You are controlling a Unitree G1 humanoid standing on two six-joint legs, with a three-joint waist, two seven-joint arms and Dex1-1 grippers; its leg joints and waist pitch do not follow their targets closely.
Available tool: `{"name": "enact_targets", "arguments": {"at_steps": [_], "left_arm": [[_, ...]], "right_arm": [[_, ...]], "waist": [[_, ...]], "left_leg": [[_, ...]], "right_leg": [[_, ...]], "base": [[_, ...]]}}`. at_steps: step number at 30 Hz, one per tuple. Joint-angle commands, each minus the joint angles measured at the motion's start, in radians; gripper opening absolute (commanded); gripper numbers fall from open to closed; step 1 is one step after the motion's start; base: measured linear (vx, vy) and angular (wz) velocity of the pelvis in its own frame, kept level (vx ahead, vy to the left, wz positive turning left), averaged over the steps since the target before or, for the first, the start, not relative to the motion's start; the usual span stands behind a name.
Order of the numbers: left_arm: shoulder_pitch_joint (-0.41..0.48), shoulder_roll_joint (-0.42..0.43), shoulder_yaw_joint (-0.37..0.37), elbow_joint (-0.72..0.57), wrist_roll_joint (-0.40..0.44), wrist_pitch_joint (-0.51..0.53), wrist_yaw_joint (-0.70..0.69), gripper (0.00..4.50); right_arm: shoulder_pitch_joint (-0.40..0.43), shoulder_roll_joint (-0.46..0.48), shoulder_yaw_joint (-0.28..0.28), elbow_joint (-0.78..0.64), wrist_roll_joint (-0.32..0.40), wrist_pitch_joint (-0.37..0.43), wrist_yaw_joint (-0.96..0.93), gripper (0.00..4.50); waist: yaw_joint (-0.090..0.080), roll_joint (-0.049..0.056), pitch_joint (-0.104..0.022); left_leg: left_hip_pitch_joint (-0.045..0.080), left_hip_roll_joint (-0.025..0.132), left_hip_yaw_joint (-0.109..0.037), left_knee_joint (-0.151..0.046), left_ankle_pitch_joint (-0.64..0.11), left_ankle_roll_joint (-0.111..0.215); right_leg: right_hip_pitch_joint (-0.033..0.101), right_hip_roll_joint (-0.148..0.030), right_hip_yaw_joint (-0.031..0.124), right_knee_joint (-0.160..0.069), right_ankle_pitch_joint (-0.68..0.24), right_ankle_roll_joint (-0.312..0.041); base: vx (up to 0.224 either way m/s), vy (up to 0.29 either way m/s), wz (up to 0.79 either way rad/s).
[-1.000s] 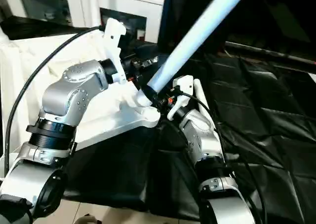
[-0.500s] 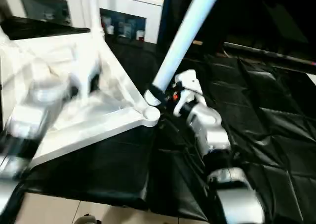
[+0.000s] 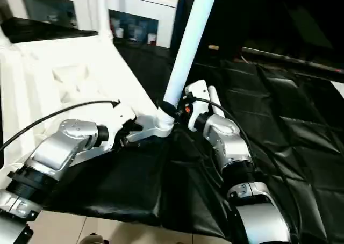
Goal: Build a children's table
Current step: Insert table leg to table base
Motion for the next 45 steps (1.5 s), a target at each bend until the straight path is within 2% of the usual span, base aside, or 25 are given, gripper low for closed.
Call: {"name": "enact_targets", "arguments": {"at_steps": [1, 3, 5, 6, 10, 12, 16, 19, 20, 23, 25, 31, 33, 34, 36, 37, 39, 42, 45], "left_arm": [[-0.012, 0.001, -0.012, 0.005, 0.010, 0.022, 0.014, 3.22], [-0.010, -0.002, -0.003, 0.007, 0.011, 0.031, 0.017, 3.12], [-0.008, -0.011, 0.011, 0.006, 0.008, 0.043, 0.019, 2.80], [-0.008, -0.017, 0.020, 0.005, 0.005, 0.051, 0.019, 2.80], [-0.008, -0.017, 0.023, 0.000, -0.006, 0.058, 0.014, 2.46], [-0.008, -0.014, 0.025, -0.006, -0.012, 0.066, 0.012, 2.33], [-0.007, -0.015, 0.032, -0.007, -0.014, 0.070, 0.008, 1.93], [-0.007, -0.014, 0.029, -0.006, -0.011, 0.070, -0.001, 1.78], [-0.006, -0.013, 0.026, -0.009, -0.011, 0.074, -0.005, 1.55], [-0.009, -0.011, 0.019, -0.012, -0.015, 0.083, -0.009, 1.46], [-0.008, -0.006, 0.013, -0.011, -0.013, 0.082, -0.013, 1.21], [0.005, 0.008, -0.007, -0.022, -0.010, 0.064, -0.056, 0.78], [0.009, 0.012, -0.010, -0.029, -0.014, 0.058, -0.072, 0.57], [0.018, 0.021, -0.018, -0.036, -0.019, 0.032, -0.101, 0.47], [0.023, 0.025, -0.020, -0.042, -0.023, 0.029, -0.113, 0.31], [0.031, 0.032, -0.024, -0.050, -0.029, 0.018, -0.133, 0.31], [0.035, 0.036, -0.027, -0.056, -0.030, 0.012, -0.139, 0.05], [0.035, 0.037, -0.024, -0.053, -0.030, 0.002, -0.144, 0.00], [0.034, 0.040, -0.020, -0.048, -0.030, -0.017, -0.150, 0.00]], "right_arm": [[0.013, -0.015, 0.004, -0.033, -0.004, 0.008, 0.007, 1.89], [0.015, -0.016, 0.003, -0.036, -0.006, 0.010, 0.008, 1.89], [0.016, -0.015, 0.001, -0.039, -0.005, 0.014, 0.008, 1.89], [0.016, -0.016, -0.001, -0.039, -0.005, 0.016, 0.009, 1.89], [0.017, -0.014, 0.001, -0.038, -0.008, 0.015, 0.007, 1.89], [0.019, -0.011, 0.003, -0.042, -0.009, 0.018, 0.006, 1.89], [0.018, -0.011, 0.005, -0.041, -0.013, 0.017, 0.006, 1.89], [0.019, -0.011, 0.007, -0.040, -0.015, 0.017, 0.007, 1.89], [0.021, -0.011, 0.008, -0.042, -0.015, 0.017, 0.008, 1.89], [0.023, -0.011, 0.010, -0.047, -0.015, 0.022, 0.011, 1.89], [0.022, -0.010, 0.011, -0.049, -0.015, 0.025, 0.011, 1.89], [0.022, -0.013, 0.026, -0.050, -0.024, 0.045, 0.029, 1.89], [0.022, -0.016, 0.031, -0.047, -0.027, 0.047, 0.035, 1.89], [0.019, -0.018, 0.035, -0.036, -0.030, 0.051, 0.040, 1.89], [0.016, -0.020, 0.038, -0.027, -0.034, 0.053, 0.042, 1.89], [0.010, -0.021, 0.044, -0.014, -0.041, 0.058, 0.046, 1.89], [0.006, -0.021, 0.052, -0.004, -0.049, 0.063, 0.052, 1.89], [0.003, -0.022, 0.057, -0.001, -0.052, 0.063, 0.053, 1.89], [0.002, -0.022, 0.059, -0.004, -0.050, 0.068, 0.054, 1.89]], "waist": [[0.001, 0.019, -0.074], [0.002, 0.021, -0.074], [0.003, 0.021, -0.073], [0.001, 0.018, -0.073], [0.003, 0.020, -0.072], [0.004, 0.017, -0.073], [0.004, 0.018, -0.074], [0.003, 0.019, -0.073], [0.003, 0.017, -0.073], [0.003, 0.017, -0.074], [0.004, 0.022, -0.074], [0.003, 0.017, -0.073], [0.003, 0.019, -0.074], [0.002, 0.015, -0.074], [0.002, 0.017, -0.074], [0.002, 0.014, -0.074], [0.003, 0.018, -0.073], [0.003, 0.016, -0.071], [0.003, 0.016, -0.071]], "left_leg": [[0.008, 0.007, 0.007, -0.057, -0.114, -0.018], [0.010, 0.007, 0.008, -0.056, -0.108, -0.014], [0.010, 0.008, 0.008, -0.057, -0.116, -0.015], [0.009, 0.007, 0.009, -0.056, -0.117, -0.015], [0.010, 0.008, 0.008, -0.057, -0.131, -0.016], [0.009, 0.007, 0.008, -0.057, -0.123, -0.016], [0.009, 0.007, 0.008, -0.056, -0.113, -0.012], [0.009, 0.007, 0.008, -0.056, -0.119, -0.013], [0.009, 0.007, 0.008, -0.056, -0.117, -0.013], [0.009, 0.007, 0.008, -0.056, -0.111, -0.011], [0.010, 0.007, 0.007, -0.056, -0.114, -0.011], [0.009, 0.007, 0.008, -0.056, -0.115, -0.010], [0.009, 0.008, 0.007, -0.056, -0.111, -0.011], [0.008, 0.008, 0.008, -0.056, -0.111, -0.011], [0.010, 0.008, 0.008, -0.056, -0.106, -0.010], [0.009, 0.007, 0.008, -0.055, -0.103, -0.008], [0.010, 0.009, 0.008, -0.056, -0.104, -0.011], [0.011, 0.009, 0.008, -0.058, -0.133, -0.017], [0.010, 0.009, 0.007, -0.058, -0.136, -0.021]], "right_leg": [[0.065, -0.060, 0.055, -0.064, -0.027, -0.177], [0.064, -0.059, 0.055, -0.063, -0.011, -0.186], [0.064, -0.059, 0.055, -0.064, -0.017, -0.191], [0.065, -0.059, 0.055, -0.064, -0.019, -0.192], [0.063, -0.061, 0.055, -0.067, -0.049, -0.186], [0.064, -0.060, 0.055, -0.065, -0.043, -0.185], [0.065, -0.060, 0.054, -0.064, -0.025, -0.189], [0.064, -0.060, 0.055, -0.065, -0.036, -0.187], [0.065, -0.060, 0.055, -0.065, -0.034, -0.187], [0.065, -0.060, 0.054, -0.064, -0.028, -0.187], [0.064, -0.060, 0.054, -0.064, -0.027, -0.190], [0.065, -0.060, 0.055, -0.064, -0.037, -0.188], [0.065, -0.061, 0.054, -0.064, -0.034, -0.188], [0.065, -0.060, 0.054, -0.064, -0.031, -0.188], [0.065, -0.059, 0.054, -0.062, -0.023, -0.190], [0.065, -0.060, 0.055, -0.062, -0.020, -0.191], [0.063, -0.061, 0.054, -0.062, -0.022, -0.195], [0.062, -0.062, 0.055, -0.066, -0.066, -0.184], [0.062, -0.062, 0.055, -0.066, -0.072, -0.179]], "base": [[0.000, 0.000, 0.00], [0.000, 0.000, 0.00], [0.000, 0.000, 0.00], [0.000, 0.000, 0.00], [0.000, 0.000, 0.00], [0.000, 0.000, 0.00], [0.000, 0.000, 0.00], [0.000, 0.000, 0.00], [0.000, 0.000, 0.00], [0.000, 0.000, 0.00], [0.000, 0.000, 0.00], [0.000, 0.000, 0.00], [0.000, 0.000, 0.00], [0.000, 0.000, 0.00], [0.000, 0.000, 0.00], [0.000, 0.000, 0.00], [0.000, 0.000, 0.00], [0.000, 0.000, 0.00], [0.000, 0.000, 0.00]]}}
